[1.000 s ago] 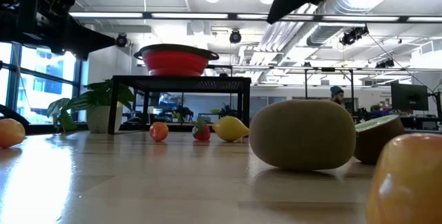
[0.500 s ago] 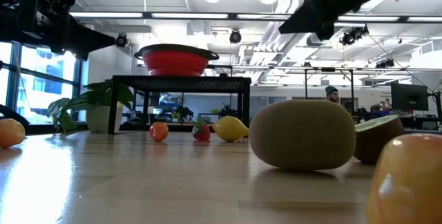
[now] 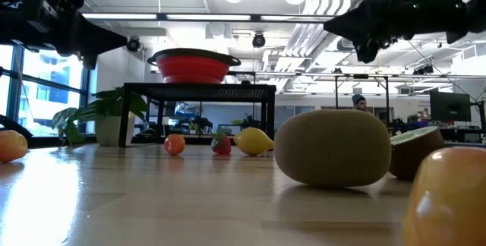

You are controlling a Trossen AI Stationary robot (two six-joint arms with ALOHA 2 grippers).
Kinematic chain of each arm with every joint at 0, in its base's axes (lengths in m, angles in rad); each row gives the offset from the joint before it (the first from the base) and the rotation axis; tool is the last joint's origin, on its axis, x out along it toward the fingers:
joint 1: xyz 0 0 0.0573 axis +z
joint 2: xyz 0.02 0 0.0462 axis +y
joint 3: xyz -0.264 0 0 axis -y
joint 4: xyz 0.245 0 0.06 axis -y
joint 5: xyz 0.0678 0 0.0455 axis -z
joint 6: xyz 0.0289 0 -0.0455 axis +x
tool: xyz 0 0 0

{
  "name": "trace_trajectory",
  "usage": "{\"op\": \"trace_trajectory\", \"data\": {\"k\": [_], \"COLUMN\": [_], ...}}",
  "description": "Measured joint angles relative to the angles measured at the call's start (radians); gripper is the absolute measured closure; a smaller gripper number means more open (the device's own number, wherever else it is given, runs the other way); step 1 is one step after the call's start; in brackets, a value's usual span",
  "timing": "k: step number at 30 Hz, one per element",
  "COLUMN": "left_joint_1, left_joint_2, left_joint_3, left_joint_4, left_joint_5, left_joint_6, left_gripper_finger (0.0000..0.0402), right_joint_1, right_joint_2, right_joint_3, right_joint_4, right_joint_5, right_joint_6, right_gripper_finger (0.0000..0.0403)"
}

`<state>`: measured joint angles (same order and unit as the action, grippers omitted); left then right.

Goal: Pick & Place Fruit
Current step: Put the orange pear into the red strainer bowl on the shelf

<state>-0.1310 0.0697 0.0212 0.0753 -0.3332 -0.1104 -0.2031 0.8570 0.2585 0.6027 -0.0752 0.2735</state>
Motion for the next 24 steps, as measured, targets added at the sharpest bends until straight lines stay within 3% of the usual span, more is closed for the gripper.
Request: {"op": "trace_trajectory", "data": {"k": [6,19,24], "left_joint_1": [0.0,0.0,0.0], "left_joint_2": [0.0,0.0,0.0], "left_joint_3": [0.0,0.0,0.0], "left_joint_4": [0.005,0.005,0.014], "left_joint_5": [0.001,-0.001,-0.073], "left_joint_6": [0.0,0.0,-0.049], "left_gripper_finger": [0.0398,0.0398,0.0398], "right_joint_1": [0.0,0.062,0.063], "right_joint_2": [0.0,0.0,0.0], "right_joint_3": [-0.034,-0.033,-0.033], "right_joint_4": [0.061,0.076,0.093], "right_joint_5": [-0.014,-0.003,0.005], "right_joint_6": [0.104,0.097,0.024], "right_gripper_finger": [0.04,0.04,0.04]}}
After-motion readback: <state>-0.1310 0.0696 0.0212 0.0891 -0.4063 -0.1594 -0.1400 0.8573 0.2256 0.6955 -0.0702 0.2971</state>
